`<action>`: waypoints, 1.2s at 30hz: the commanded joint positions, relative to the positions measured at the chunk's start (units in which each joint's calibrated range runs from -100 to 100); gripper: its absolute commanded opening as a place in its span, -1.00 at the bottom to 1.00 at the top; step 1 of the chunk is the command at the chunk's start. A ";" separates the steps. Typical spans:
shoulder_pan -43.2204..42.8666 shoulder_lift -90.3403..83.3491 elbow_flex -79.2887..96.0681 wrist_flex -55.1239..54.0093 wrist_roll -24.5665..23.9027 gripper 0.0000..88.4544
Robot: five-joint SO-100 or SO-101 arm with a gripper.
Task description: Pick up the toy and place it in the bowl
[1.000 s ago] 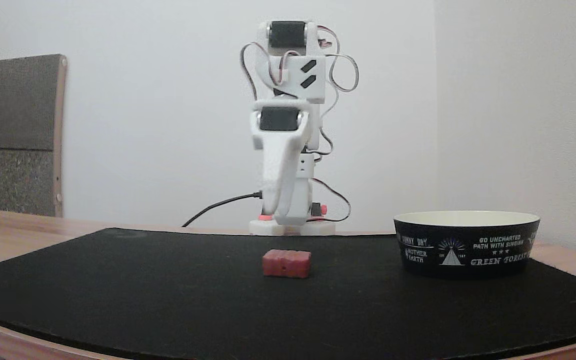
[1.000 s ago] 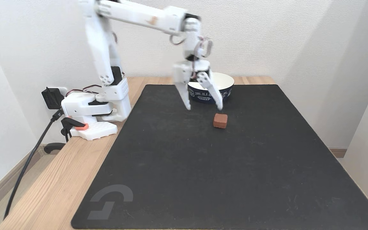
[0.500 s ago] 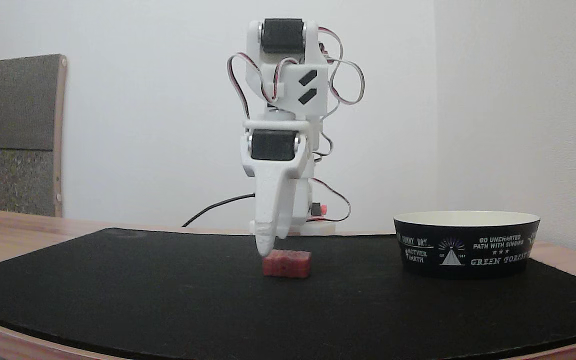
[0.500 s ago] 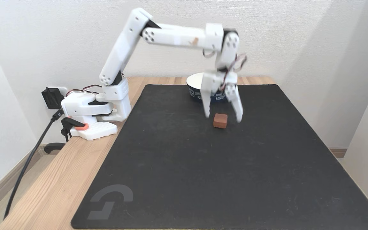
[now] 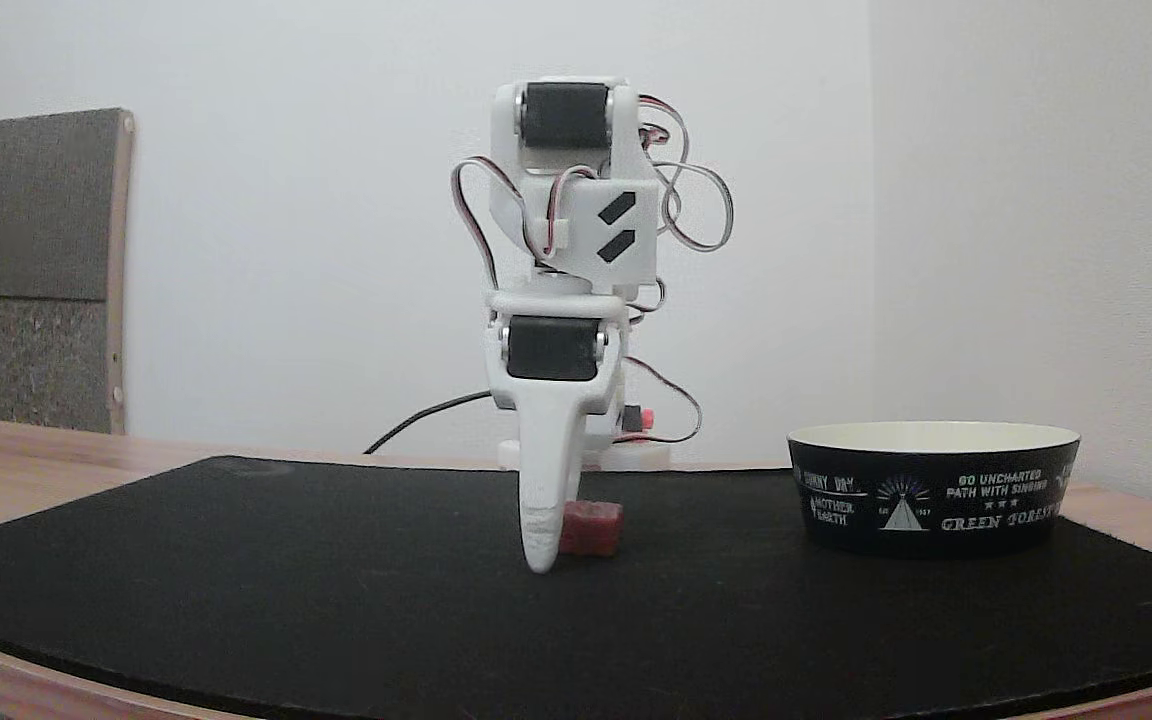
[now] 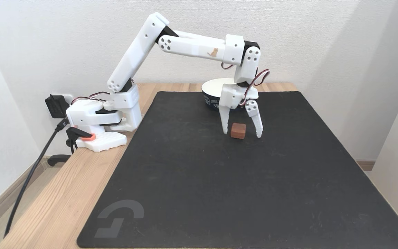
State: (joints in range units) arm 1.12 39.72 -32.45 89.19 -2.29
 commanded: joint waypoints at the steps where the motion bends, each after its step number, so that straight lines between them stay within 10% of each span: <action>1: -0.66 1.01 -1.30 -0.46 0.05 -0.28; 7: -0.33 1.51 -1.30 -0.54 0.05 -0.91; 18: -2.42 -0.08 -6.26 -1.64 0.46 -0.95; 36: -31.28 -26.50 -1.30 -7.48 -0.01 -0.94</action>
State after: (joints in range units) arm -27.26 17.82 -41.52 86.49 -2.08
